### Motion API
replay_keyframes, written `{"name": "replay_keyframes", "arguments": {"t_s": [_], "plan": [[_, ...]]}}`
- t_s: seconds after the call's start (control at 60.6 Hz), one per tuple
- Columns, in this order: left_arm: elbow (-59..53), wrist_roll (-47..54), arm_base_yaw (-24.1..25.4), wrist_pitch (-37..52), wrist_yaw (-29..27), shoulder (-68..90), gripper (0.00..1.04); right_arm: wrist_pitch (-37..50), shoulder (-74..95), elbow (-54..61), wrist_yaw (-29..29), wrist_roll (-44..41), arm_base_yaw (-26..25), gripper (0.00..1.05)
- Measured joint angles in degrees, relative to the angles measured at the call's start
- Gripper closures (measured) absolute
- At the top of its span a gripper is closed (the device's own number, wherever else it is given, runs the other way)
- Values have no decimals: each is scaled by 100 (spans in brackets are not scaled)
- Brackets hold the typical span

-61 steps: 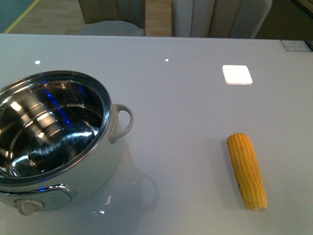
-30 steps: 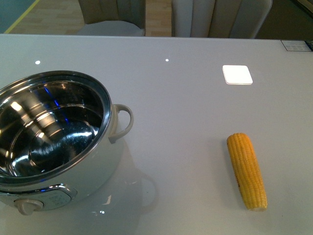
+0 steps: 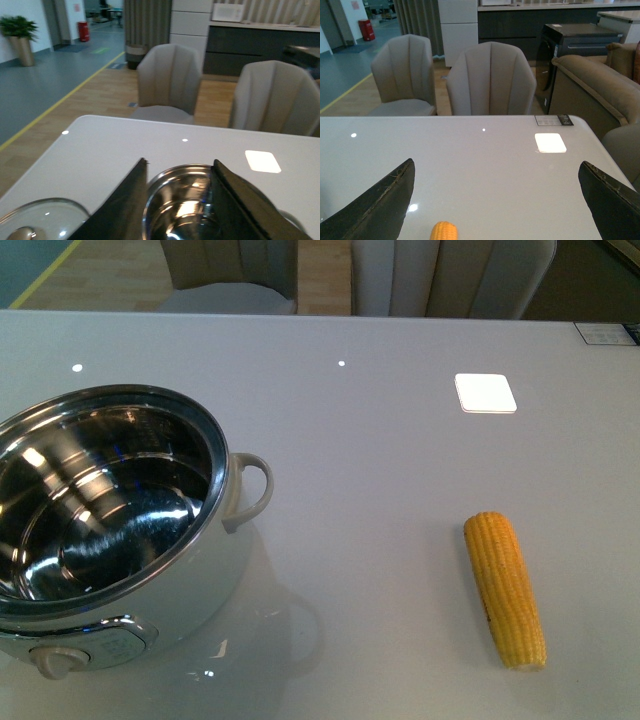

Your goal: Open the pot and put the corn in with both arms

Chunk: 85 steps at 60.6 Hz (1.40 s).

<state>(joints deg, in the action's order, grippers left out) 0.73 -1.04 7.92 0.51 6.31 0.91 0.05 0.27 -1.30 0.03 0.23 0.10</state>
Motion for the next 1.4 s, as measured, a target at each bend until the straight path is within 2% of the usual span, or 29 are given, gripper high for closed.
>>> {"name": "replay_keyframes", "arguments": {"t_s": [0.033,0.049,0.148,0.181,0.429,0.511,0.577,0.907,0.94,1.105,1.138,1.171,1.22,1.253,1.319,1.402], "plan": [[0,11,-413,-39,-492,-33,75,0,0,0,0,0,0,9],[0,15,-531,-39,-551,-48,79,0,0,0,7,0,0,9],[0,39,-754,-46,-605,-57,99,0,0,0,2,0,0,9],[0,31,-761,-48,-616,-57,102,0,0,0,2,0,0,9],[0,44,-772,-48,-627,-57,102,0,0,0,2,0,0,9],[0,42,-772,-48,-627,-57,90,0,0,0,2,0,0,9],[0,42,-774,-48,-627,-57,73,0,0,0,2,0,0,9],[0,42,-774,-48,-627,-57,15,0,0,0,2,0,0,9],[0,44,-774,-48,-627,-57,6,0,0,0,2,0,0,9],[0,55,-774,-48,-627,-57,7,-2,2,0,-2,-2,-2,9],[0,55,-774,-48,-627,-57,7,-369,188,-125,-315,-72,-83,9],[0,55,-776,-48,-636,-57,7,-1375,730,-531,-866,-197,-271,9],[0,57,-776,-48,-623,-57,7,-2476,1620,-1019,-1375,-284,-466,9],[0,57,-776,-48,-621,-59,7,-2946,2028,-1178,-1506,-302,-527,9],[0,57,-780,-48,-629,-59,7,-3346,2498,-1259,-1705,-310,-608,9],[0,55,-780,-48,-634,-59,7,-3110,3091,-1283,-1703,-310,-614,9]]}}
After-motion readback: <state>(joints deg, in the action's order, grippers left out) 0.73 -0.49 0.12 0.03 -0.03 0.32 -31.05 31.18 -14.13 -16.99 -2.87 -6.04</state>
